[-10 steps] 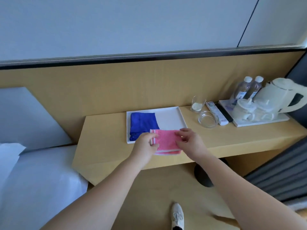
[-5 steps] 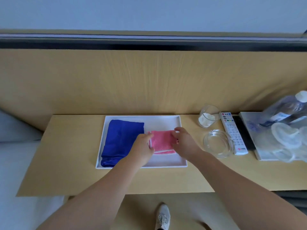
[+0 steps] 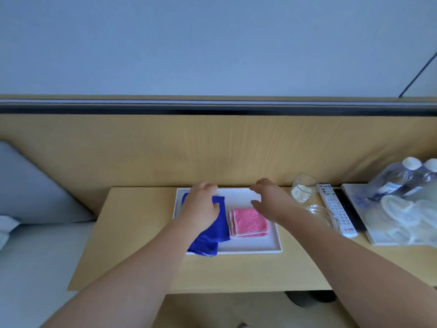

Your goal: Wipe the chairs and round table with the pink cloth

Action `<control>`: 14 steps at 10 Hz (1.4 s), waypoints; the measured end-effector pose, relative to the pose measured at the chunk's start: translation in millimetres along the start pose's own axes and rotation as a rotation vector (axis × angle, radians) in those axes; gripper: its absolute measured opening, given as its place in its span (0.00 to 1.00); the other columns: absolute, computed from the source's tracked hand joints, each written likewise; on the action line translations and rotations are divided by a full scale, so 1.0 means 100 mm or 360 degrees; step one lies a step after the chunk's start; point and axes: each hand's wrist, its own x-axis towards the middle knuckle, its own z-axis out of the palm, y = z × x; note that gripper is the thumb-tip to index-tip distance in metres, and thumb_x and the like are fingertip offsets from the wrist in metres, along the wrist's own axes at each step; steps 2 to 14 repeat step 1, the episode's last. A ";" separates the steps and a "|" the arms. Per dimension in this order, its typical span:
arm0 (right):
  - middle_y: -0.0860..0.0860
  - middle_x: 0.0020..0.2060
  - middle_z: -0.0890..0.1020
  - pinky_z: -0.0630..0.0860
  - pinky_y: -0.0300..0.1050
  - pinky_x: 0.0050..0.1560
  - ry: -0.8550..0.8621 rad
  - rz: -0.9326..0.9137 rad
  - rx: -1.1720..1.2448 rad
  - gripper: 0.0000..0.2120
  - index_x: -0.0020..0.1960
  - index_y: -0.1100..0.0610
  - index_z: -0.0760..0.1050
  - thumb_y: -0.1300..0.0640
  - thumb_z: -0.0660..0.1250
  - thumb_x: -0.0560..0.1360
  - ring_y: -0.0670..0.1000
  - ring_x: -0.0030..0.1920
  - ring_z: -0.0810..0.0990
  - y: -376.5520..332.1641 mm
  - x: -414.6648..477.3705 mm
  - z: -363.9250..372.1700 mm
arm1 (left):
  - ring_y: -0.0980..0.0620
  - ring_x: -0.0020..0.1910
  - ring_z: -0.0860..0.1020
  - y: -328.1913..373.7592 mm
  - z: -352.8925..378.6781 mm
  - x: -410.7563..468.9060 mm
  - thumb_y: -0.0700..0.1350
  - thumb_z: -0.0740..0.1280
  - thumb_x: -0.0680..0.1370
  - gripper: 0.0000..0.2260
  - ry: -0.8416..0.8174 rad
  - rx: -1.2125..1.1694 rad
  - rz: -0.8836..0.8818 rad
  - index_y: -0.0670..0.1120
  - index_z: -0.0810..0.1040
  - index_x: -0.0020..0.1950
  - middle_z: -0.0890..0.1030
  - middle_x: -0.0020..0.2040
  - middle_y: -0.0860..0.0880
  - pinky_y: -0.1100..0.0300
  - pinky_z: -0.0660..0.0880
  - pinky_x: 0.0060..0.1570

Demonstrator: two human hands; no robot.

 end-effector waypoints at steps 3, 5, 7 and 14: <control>0.53 0.69 0.71 0.71 0.46 0.62 0.0202 -0.0052 0.0009 0.22 0.72 0.55 0.69 0.53 0.64 0.79 0.55 0.65 0.73 -0.44 -0.13 -0.39 | 0.49 0.71 0.61 -0.04 -0.66 -0.16 0.44 0.64 0.78 0.23 0.0156 0.0059 0.0181 0.46 0.65 0.73 0.64 0.73 0.48 0.57 0.61 0.68; 0.53 0.69 0.71 0.71 0.46 0.62 0.0202 -0.0052 0.0009 0.22 0.72 0.55 0.69 0.53 0.64 0.79 0.55 0.65 0.73 -0.44 -0.13 -0.39 | 0.49 0.71 0.61 -0.04 -0.66 -0.16 0.44 0.64 0.78 0.23 0.0156 0.0059 0.0181 0.46 0.65 0.73 0.64 0.73 0.48 0.57 0.61 0.68; 0.53 0.69 0.71 0.71 0.46 0.62 0.0202 -0.0052 0.0009 0.22 0.72 0.55 0.69 0.53 0.64 0.79 0.55 0.65 0.73 -0.44 -0.13 -0.39 | 0.49 0.71 0.61 -0.04 -0.66 -0.16 0.44 0.64 0.78 0.23 0.0156 0.0059 0.0181 0.46 0.65 0.73 0.64 0.73 0.48 0.57 0.61 0.68; 0.53 0.69 0.71 0.71 0.46 0.62 0.0202 -0.0052 0.0009 0.22 0.72 0.55 0.69 0.53 0.64 0.79 0.55 0.65 0.73 -0.44 -0.13 -0.39 | 0.49 0.71 0.61 -0.04 -0.66 -0.16 0.44 0.64 0.78 0.23 0.0156 0.0059 0.0181 0.46 0.65 0.73 0.64 0.73 0.48 0.57 0.61 0.68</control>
